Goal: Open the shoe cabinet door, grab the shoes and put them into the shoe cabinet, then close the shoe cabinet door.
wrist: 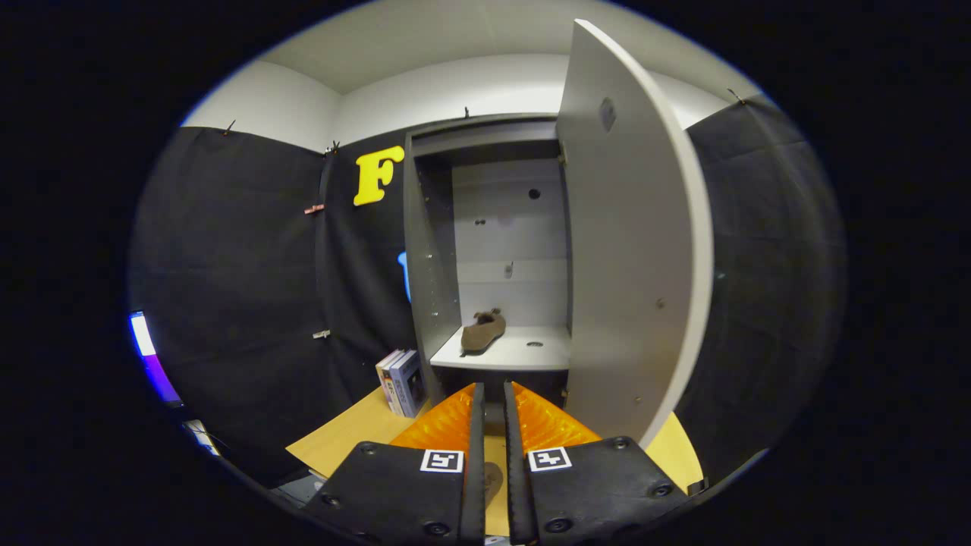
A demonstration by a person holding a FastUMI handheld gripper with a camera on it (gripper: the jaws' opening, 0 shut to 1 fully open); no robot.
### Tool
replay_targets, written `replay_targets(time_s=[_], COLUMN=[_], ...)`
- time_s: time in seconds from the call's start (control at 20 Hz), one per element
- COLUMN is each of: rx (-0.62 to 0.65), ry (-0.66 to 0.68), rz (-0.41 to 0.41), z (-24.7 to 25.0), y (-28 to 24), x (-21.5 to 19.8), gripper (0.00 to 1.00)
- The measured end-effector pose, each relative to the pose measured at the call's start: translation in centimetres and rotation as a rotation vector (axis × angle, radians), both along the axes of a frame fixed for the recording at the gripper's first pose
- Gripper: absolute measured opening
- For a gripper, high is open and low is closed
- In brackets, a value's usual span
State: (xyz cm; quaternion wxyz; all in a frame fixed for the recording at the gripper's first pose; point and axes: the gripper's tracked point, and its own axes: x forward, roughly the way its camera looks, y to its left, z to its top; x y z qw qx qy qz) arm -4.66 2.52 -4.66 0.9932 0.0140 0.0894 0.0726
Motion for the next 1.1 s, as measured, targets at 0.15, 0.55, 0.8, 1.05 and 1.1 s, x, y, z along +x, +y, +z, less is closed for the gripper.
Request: replay_targets(time_s=[0.15, 0.55, 0.8, 1.05, 1.1], rx=[-0.003, 0.008, 0.016, 0.003, 0.000], ry=[0.106, 0.445, 0.625, 0.718, 0.736], rz=[0.023, -0.055, -0.149, -0.217, -0.227], z=[-5.6, -23.7, -34.1, -41.7, -42.9], y=[3.0, 7.5, 7.8, 6.9, 6.7], x=[1.8, 5.4, 5.6, 6.5, 6.5], gripper=[0.17, 0.17, 0.17, 0.17, 0.17])
